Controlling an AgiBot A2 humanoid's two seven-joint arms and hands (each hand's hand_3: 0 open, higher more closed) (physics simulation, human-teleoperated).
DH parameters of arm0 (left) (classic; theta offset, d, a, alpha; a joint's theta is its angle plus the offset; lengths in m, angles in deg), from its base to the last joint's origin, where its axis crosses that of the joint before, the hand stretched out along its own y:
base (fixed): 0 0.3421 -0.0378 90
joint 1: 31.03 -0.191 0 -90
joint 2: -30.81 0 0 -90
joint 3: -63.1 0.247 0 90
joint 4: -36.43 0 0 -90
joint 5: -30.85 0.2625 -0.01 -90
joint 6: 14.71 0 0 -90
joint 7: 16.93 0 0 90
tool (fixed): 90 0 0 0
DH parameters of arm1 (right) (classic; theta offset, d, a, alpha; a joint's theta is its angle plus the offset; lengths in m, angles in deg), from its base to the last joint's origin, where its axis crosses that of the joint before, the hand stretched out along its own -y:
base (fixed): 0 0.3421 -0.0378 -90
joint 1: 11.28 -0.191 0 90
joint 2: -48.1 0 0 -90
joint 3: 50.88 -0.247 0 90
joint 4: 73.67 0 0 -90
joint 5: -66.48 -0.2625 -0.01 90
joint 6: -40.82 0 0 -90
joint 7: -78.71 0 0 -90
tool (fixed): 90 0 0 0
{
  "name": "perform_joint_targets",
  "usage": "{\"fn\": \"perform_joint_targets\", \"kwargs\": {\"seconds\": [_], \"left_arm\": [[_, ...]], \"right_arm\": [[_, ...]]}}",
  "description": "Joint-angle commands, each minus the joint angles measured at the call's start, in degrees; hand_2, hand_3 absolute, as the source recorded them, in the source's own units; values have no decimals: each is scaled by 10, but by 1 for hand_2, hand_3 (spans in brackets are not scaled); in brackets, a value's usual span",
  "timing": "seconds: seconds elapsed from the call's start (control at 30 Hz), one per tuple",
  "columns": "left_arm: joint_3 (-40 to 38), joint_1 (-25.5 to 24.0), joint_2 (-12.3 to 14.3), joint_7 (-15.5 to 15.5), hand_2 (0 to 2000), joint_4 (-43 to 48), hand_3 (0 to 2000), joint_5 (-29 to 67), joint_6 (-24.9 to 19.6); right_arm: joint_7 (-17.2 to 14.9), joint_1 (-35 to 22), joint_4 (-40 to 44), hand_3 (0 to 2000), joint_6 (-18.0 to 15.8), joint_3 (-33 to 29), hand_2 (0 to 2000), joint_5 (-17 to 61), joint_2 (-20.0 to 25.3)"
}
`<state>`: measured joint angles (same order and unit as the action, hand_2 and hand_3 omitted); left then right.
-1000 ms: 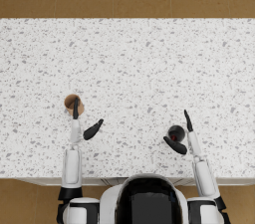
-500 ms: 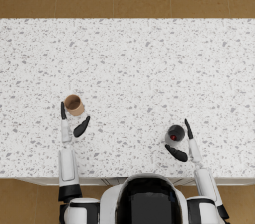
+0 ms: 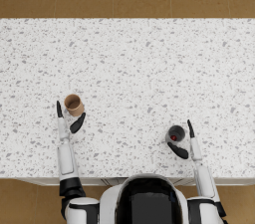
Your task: Pick up two cups and pour the berry on the right into the cup on the left
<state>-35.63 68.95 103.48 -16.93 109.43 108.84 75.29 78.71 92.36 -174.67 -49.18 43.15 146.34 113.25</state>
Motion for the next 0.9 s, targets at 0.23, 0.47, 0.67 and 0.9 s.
{"fn": "perform_joint_targets", "kwargs": {"seconds": [0.23, 0.47, 0.67, 0.9], "left_arm": [[9, 49, 8, 0, 0, -70, 0, 0, 0], [16, 81, 16, 0, 0, -116, 0, 0, 0], [20, 91, 22, 1, 0, -134, 0, 0, 1], [15, 101, 27, 1, 0, -152, 0, 0, 0]], "right_arm": [[1, -27, 35, 0, -12, 9, 0, 0, 17], [1, -53, 64, 0, -11, 22, 0, 0, 36], [1, -72, 118, 0, -12, 38, 0, 0, 50], [3, -77, 119, 0, -1, 50, 0, 0, 57]]}}
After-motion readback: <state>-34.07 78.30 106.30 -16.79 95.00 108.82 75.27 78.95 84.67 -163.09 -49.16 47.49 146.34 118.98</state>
